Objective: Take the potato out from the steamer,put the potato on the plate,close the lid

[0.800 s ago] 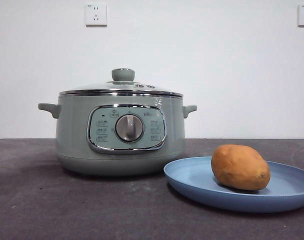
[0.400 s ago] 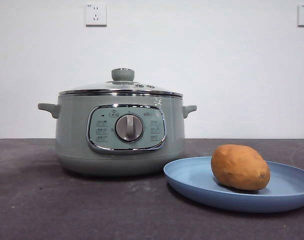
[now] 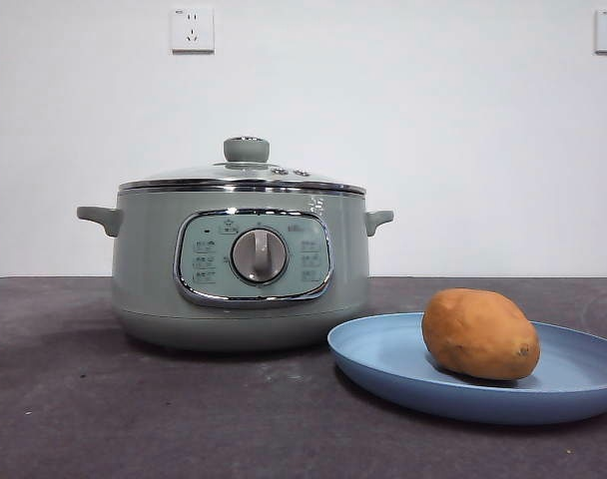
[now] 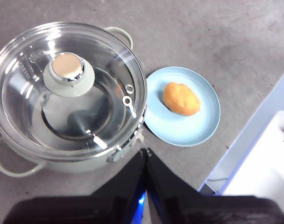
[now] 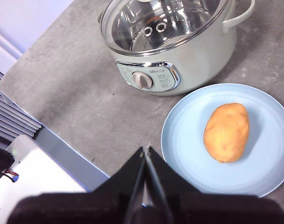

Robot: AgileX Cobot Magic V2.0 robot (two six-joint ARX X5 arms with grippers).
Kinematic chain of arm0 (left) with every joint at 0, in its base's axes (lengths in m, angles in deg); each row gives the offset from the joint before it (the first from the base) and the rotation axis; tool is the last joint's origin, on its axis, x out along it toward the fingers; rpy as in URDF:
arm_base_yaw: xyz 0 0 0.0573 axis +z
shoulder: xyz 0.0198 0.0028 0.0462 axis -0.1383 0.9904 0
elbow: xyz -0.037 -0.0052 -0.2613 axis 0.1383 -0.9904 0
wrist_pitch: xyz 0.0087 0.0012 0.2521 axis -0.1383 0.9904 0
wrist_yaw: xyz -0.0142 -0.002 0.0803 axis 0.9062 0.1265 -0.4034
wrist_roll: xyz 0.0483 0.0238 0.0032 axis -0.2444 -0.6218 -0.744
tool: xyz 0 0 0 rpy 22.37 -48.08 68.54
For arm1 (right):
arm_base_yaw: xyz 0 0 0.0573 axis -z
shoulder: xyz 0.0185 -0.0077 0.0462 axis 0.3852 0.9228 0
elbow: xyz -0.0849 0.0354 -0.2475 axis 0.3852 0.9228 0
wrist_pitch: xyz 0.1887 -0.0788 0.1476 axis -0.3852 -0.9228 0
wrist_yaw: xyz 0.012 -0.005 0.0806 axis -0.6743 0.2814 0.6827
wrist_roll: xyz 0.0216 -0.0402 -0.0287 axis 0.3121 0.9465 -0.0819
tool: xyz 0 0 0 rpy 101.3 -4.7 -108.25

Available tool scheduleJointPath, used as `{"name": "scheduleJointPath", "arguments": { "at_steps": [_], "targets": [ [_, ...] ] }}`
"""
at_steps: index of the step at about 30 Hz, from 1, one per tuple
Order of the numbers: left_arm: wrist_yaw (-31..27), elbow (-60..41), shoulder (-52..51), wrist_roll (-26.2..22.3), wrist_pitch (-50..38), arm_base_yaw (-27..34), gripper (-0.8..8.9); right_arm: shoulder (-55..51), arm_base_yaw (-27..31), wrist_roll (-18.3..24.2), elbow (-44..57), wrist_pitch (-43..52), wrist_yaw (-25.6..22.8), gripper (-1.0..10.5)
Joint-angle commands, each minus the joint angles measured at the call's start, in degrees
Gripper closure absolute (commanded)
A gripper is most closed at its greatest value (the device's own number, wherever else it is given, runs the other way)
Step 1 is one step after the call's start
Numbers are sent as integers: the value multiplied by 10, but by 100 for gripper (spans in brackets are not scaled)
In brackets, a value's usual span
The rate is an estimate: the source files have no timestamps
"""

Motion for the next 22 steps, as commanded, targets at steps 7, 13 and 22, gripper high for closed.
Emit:
{"name": "scheduleJointPath", "arguments": {
  "at_steps": [7, 13, 22],
  "targets": [
    [-9, -1, -99, -8, -124, 111, 817, 0, -1, -2, 0, 3, -2, 945],
    [-10, -40, -186, -28, -205, 191, 817, 0, -1, -2, 0, 3, -2, 945],
    [-30, -361, -384, -22, -475, 256, 817, -1, -1, -2, 0, 3, -2, 945]
  ]
}}
